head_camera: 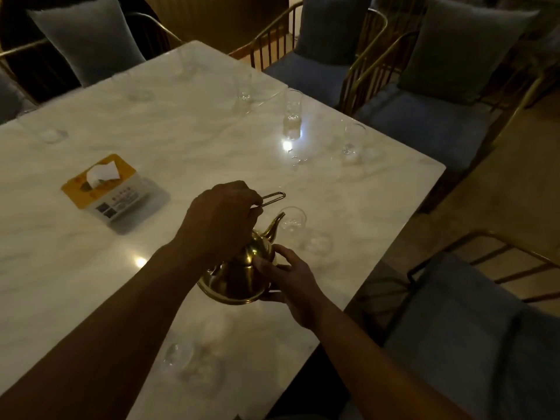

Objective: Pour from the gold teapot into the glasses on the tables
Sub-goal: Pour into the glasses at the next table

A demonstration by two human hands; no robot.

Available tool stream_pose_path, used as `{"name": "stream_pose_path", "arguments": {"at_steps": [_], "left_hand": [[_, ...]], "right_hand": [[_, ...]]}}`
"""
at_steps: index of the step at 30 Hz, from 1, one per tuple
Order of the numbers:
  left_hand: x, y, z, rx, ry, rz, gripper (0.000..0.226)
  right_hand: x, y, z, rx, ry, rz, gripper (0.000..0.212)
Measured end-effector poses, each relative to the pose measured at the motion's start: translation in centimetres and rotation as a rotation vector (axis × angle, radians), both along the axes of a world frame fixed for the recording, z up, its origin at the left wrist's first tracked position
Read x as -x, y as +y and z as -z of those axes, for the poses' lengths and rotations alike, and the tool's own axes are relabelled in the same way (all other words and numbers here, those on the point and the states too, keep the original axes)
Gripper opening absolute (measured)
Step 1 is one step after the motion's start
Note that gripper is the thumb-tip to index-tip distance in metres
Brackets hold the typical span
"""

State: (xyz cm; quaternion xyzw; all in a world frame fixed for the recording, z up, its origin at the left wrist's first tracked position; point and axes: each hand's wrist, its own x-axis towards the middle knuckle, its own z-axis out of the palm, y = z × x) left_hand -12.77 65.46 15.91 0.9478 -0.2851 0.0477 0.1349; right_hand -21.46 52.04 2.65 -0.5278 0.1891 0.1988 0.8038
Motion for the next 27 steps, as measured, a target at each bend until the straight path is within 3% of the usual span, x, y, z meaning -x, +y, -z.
{"name": "stream_pose_path", "arguments": {"at_steps": [27], "left_hand": [[-3.1, -2.2, 0.0, -0.027, -0.009, 0.026, 0.024]], "right_hand": [[-1.3, 0.4, 0.1, -0.101, 0.145, 0.019, 0.069]]}}
